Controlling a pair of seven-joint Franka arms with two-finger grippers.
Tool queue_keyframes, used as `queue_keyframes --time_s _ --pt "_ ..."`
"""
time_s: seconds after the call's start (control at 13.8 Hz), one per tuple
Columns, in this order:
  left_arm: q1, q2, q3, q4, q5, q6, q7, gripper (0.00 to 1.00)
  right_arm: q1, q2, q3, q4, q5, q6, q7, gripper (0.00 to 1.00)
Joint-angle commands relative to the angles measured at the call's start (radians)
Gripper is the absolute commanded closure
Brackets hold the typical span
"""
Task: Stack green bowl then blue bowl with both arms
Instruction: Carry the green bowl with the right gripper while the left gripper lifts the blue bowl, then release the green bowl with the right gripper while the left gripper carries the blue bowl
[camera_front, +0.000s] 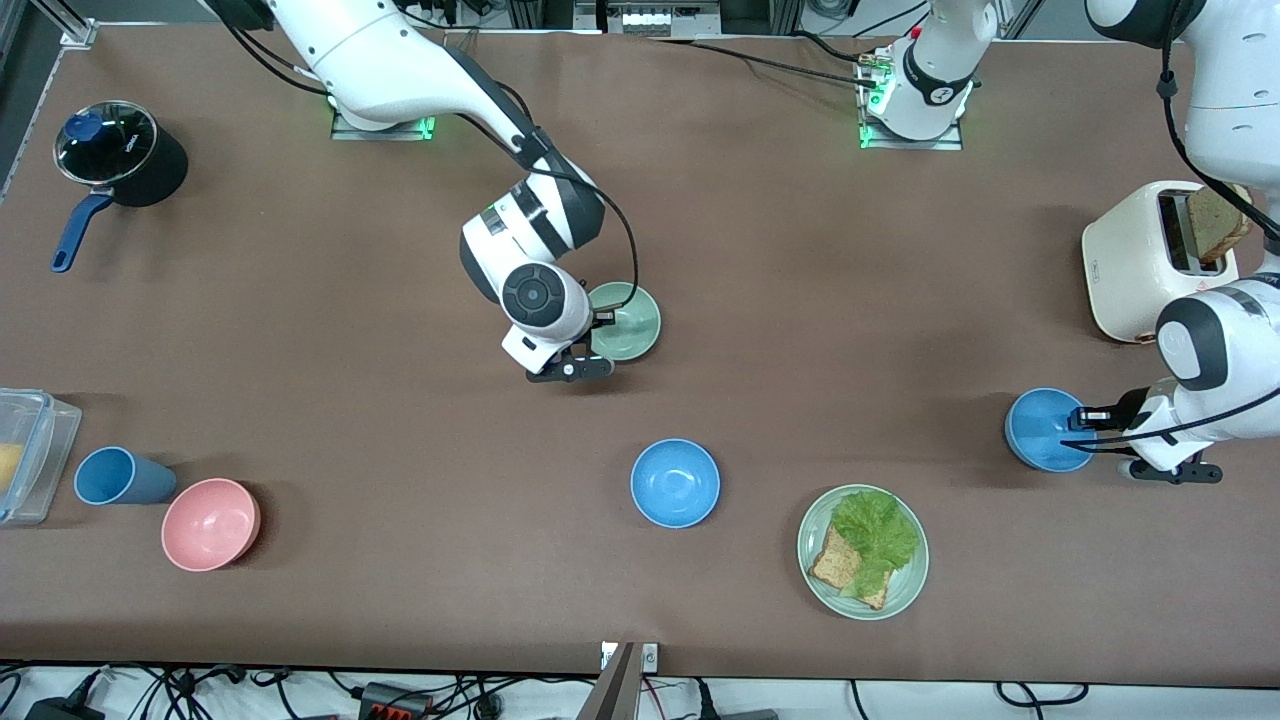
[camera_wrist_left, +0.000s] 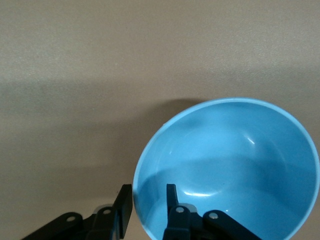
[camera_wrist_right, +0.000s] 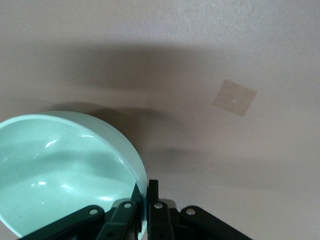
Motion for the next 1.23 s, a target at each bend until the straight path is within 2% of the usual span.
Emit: queue_keyframes --time_s 0.0,0.07,0.22,0.43,0.65,0.87,1.01,1.16 --pt "0.003 0.004 -0.003 0.012 0.000 -0.012 0.022 0.88 0.004 0.004 -0.007 0.033 0.027 -0.020 0.026 0.12" --pt "0.000 0.004 -0.003 0.012 -0.002 -0.013 0.027 0.97 0.006 -0.003 -0.007 0.048 0.033 -0.023 0.041 0.00" --pt "-0.007 -0.001 -0.012 0.012 0.001 -0.039 0.027 0.99 0.003 -0.065 -0.011 0.121 0.030 -0.108 0.060 0.00" --pt "-0.013 -0.042 -0.048 0.014 0.013 -0.148 0.027 0.99 -0.038 -0.141 -0.034 0.268 0.016 -0.280 0.058 0.00" --pt "-0.013 -0.129 -0.127 0.015 0.009 -0.275 0.007 0.99 -0.101 -0.207 -0.088 0.352 0.017 -0.370 0.046 0.00" --pt "-0.023 -0.177 -0.273 0.028 0.013 -0.392 -0.153 0.99 -0.208 -0.259 -0.097 0.353 0.017 -0.387 0.044 0.00" --pt "-0.043 -0.182 -0.354 0.051 0.012 -0.421 -0.260 1.00 -0.265 -0.286 -0.099 0.353 0.008 -0.413 0.044 0.00" --pt "-0.050 -0.182 -0.449 0.052 -0.002 -0.440 -0.364 0.99 -0.321 -0.318 -0.097 0.353 -0.038 -0.428 -0.006 0.00"
